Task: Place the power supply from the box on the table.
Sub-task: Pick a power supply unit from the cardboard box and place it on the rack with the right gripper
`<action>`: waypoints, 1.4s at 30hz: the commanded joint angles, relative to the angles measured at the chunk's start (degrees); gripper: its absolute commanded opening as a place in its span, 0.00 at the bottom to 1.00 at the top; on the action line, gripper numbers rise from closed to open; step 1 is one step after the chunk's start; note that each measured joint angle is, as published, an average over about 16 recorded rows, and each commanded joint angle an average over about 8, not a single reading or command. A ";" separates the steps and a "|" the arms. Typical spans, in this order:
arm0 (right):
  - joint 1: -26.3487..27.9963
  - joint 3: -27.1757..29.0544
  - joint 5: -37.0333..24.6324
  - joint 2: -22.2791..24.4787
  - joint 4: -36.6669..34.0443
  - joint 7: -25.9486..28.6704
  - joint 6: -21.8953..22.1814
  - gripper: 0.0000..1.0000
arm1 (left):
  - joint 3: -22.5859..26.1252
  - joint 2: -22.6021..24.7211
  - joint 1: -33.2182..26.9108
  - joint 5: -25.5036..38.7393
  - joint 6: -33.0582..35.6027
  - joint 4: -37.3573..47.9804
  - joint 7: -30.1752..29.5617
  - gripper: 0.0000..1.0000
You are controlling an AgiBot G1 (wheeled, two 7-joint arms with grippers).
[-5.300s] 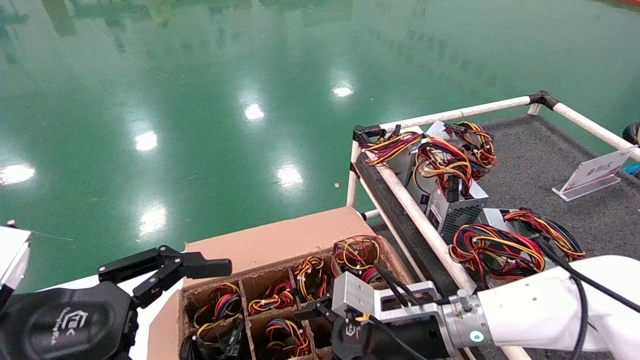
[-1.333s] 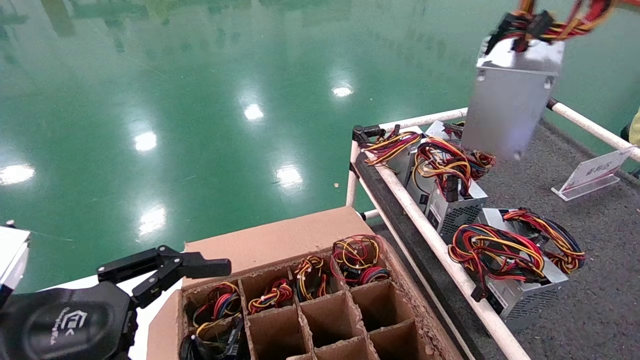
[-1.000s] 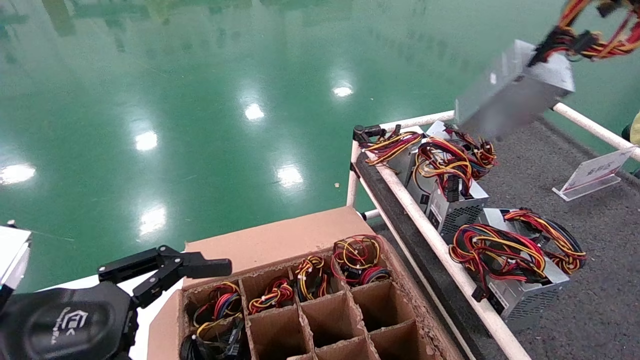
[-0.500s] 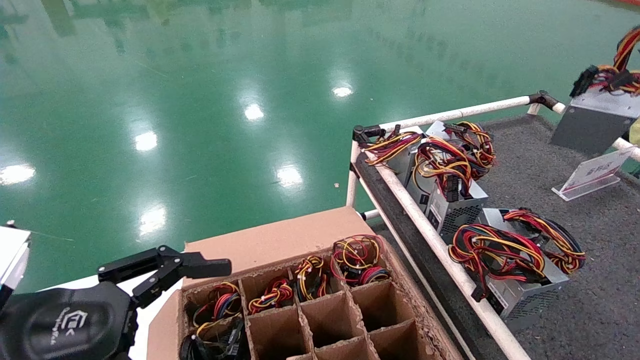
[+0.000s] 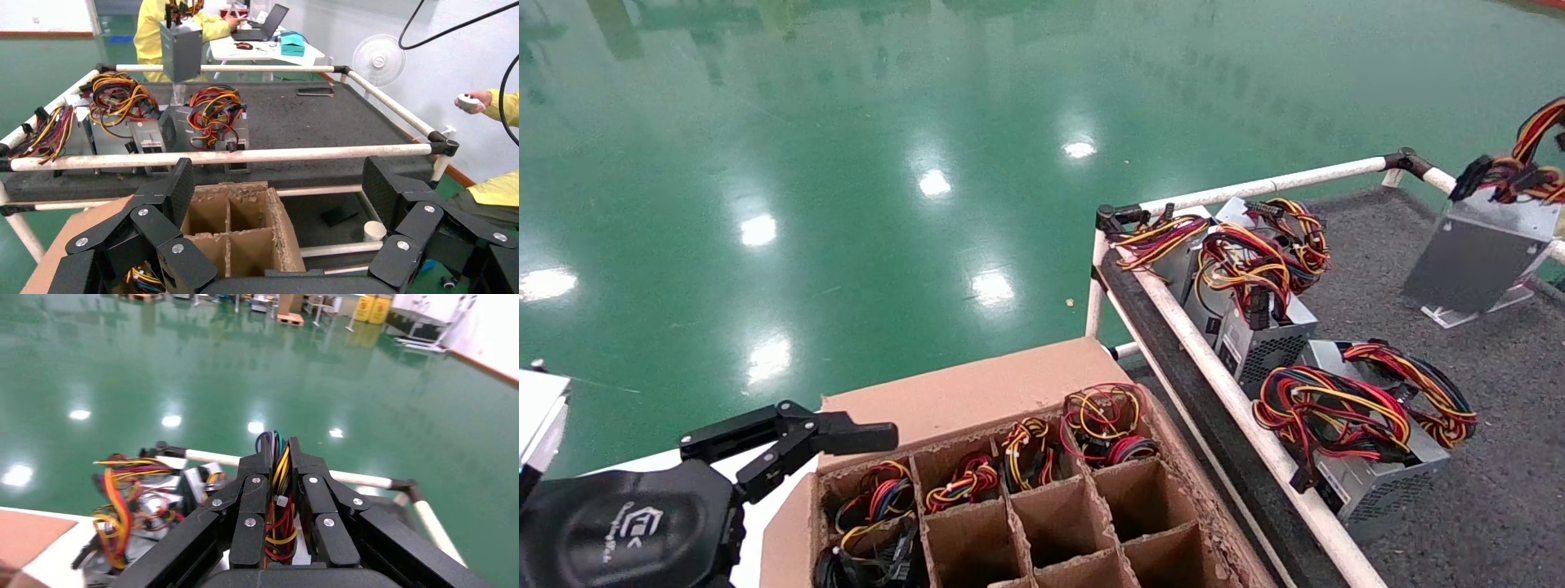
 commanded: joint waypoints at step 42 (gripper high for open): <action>-16.72 4.06 5.50 -8.61 -1.04 -1.44 8.29 0.00 | 0.01 0.00 0.00 -0.01 0.00 0.00 0.01 1.00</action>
